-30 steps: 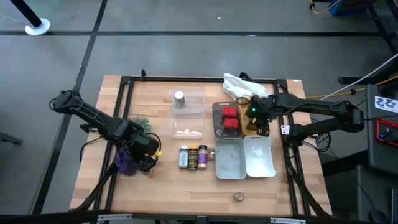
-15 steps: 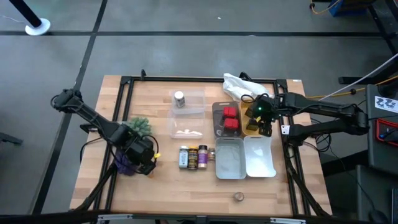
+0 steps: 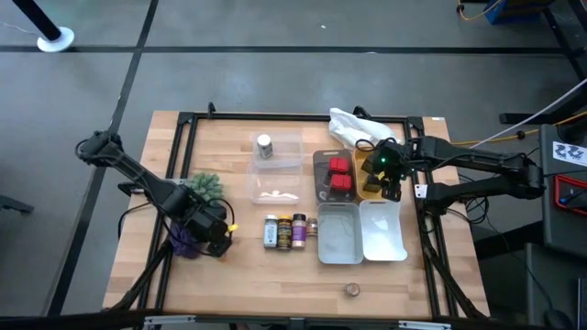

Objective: Sort spices by type
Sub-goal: Put the orange seasoning bottle into the bottom transparent bin

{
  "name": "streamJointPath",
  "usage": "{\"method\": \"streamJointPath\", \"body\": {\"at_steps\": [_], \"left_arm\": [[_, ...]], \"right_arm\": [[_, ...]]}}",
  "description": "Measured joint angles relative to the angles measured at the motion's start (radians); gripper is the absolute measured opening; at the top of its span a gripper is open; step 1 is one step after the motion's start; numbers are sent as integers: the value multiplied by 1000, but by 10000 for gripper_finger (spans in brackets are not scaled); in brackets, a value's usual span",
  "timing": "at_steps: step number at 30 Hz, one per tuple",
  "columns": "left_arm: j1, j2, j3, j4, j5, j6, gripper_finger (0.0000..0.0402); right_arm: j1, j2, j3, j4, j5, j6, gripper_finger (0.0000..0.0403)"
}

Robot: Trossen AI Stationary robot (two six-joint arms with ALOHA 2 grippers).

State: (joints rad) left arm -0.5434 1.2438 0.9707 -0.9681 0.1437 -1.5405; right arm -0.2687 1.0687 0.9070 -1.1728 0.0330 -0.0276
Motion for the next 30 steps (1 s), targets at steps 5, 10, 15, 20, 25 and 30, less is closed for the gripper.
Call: {"method": "streamJointPath", "body": {"at_steps": [5, 10, 15, 20, 25, 30], "left_arm": [[0, 51, 0, 30, -1, 52, 266], [0, 75, 0, 36, -1, 56, 266], [-4, 80, 0, 36, -2, 51, 266], [-19, 105, 0, 38, -7, 51, 266], [-37, 146, 0, 38, -7, 74, 266], [-40, 168, 0, 38, -14, 97, 266]], "right_arm": [[0, 0, 0, -1, 0, 0, 237], [0, 0, 0, -2, 0, 0, 237], [0, 0, -1, -4, 0, 0, 237], [0, 0, -1, -5, 0, 0, 237], [0, 0, -1, -5, 0, 0, 237], [0, 0, -1, -5, 0, 0, 237]]}}
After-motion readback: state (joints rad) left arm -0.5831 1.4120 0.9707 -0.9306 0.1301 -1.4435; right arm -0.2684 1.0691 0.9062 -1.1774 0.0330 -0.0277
